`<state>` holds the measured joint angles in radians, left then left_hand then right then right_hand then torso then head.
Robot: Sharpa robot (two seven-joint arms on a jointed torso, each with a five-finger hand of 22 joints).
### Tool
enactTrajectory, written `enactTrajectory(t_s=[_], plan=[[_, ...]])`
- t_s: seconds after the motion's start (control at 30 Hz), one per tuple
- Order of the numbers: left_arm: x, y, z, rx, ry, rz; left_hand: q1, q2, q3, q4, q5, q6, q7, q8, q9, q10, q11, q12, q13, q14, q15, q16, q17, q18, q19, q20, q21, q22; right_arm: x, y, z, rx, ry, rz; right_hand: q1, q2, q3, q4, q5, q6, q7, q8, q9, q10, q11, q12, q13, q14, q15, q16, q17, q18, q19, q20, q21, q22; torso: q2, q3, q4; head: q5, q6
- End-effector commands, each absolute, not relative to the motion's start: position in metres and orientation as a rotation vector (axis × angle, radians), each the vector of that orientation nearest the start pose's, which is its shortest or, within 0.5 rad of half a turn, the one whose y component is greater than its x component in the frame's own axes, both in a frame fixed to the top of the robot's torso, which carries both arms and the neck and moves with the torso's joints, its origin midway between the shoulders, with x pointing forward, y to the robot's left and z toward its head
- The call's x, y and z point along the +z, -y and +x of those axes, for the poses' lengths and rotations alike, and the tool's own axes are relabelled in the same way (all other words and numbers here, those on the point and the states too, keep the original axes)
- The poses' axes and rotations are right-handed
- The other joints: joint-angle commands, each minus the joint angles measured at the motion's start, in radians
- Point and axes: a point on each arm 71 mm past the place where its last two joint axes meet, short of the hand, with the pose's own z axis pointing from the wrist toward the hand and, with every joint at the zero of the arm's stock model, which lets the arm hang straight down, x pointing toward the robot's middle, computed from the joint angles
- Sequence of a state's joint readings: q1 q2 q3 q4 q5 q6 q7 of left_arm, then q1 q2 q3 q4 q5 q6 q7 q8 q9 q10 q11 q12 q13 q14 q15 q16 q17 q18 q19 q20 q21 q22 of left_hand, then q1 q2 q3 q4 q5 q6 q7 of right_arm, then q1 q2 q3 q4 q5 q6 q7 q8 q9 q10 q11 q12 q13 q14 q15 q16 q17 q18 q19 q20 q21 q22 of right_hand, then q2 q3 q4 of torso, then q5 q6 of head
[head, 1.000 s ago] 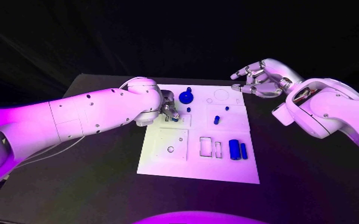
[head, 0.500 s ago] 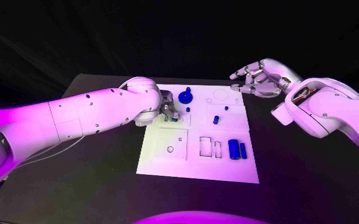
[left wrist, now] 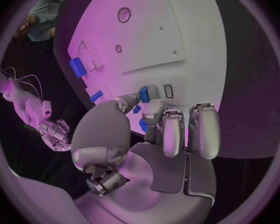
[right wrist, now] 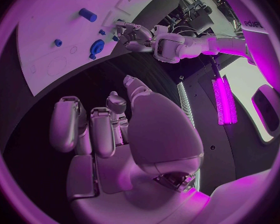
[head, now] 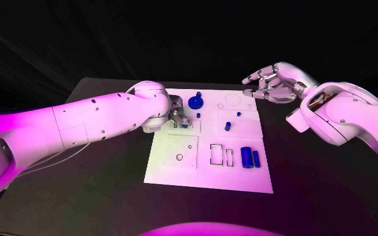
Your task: Assemble the parts on the task board
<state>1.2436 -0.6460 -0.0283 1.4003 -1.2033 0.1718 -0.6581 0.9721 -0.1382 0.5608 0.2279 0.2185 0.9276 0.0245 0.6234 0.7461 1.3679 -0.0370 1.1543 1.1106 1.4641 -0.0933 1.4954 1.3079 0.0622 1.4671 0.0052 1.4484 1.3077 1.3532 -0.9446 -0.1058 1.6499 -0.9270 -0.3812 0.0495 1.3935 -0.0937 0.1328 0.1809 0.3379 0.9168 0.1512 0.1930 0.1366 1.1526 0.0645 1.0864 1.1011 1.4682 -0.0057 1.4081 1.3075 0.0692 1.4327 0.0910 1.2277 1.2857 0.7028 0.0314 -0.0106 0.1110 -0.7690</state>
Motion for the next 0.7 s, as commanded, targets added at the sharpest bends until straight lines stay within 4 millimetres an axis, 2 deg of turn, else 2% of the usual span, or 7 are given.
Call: enactTrajectory(t_s=[0.03, 0.33, 0.7], plan=[[-0.212, -0.159, 0.504, -0.236, -2.293, -0.057, 0.007, 0.003, -0.027, 0.009, -0.004, 0.002, 0.006, -0.006, -0.003, -0.007, -0.002, 0.005, 0.000, 0.083, -0.004, -0.002, 0.192, -0.013, 0.015, -0.006, -0.003, 0.032, -0.125, 0.214, 0.476, 0.988, -1.614, 0.201, -0.008, -0.006, -0.005, 0.003, -0.006, 0.000, 0.004, 0.007, -0.001, -0.005, 0.005, -0.004, -0.002, 0.053, -0.004, -0.005, 0.109, 0.011, -0.003, 0.000, -0.007, -0.001, 0.000, 0.0003, -0.0009, 0.001, 0.000], [-0.211, -0.162, 0.505, -0.239, -2.282, -0.072, 0.014, -0.009, -0.146, 0.056, -0.005, 0.008, 0.007, -0.009, -0.010, -0.006, -0.002, 0.011, 0.000, 0.084, -0.003, -0.002, 0.192, -0.013, 0.016, -0.006, -0.004, 0.033, -0.126, 0.215, 0.477, 0.985, -1.614, 0.204, -0.012, -0.006, -0.006, 0.005, -0.007, -0.001, 0.005, 0.007, -0.002, -0.008, 0.005, -0.006, -0.004, 0.052, -0.004, -0.008, 0.107, 0.012, -0.004, 0.000, -0.010, -0.003, 0.000, -0.0002, -0.0006, -0.002, 0.002], [-0.200, -0.167, 0.506, -0.255, -2.254, -0.098, -0.001, -0.004, -0.218, 0.063, -0.003, 0.007, 0.005, -0.010, -0.014, -0.007, -0.003, 0.010, -0.006, 0.084, -0.004, -0.002, 0.193, -0.013, 0.016, -0.008, -0.005, 0.032, -0.126, 0.217, 0.478, 0.980, -1.614, 0.210, -0.013, -0.006, -0.007, 0.006, -0.007, -0.001, 0.005, 0.007, -0.002, -0.009, 0.005, -0.008, -0.006, 0.052, -0.004, -0.011, 0.105, 0.012, -0.005, 0.000, -0.013, -0.005, 0.000, -0.0004, -0.0009, -0.001, 0.006]])
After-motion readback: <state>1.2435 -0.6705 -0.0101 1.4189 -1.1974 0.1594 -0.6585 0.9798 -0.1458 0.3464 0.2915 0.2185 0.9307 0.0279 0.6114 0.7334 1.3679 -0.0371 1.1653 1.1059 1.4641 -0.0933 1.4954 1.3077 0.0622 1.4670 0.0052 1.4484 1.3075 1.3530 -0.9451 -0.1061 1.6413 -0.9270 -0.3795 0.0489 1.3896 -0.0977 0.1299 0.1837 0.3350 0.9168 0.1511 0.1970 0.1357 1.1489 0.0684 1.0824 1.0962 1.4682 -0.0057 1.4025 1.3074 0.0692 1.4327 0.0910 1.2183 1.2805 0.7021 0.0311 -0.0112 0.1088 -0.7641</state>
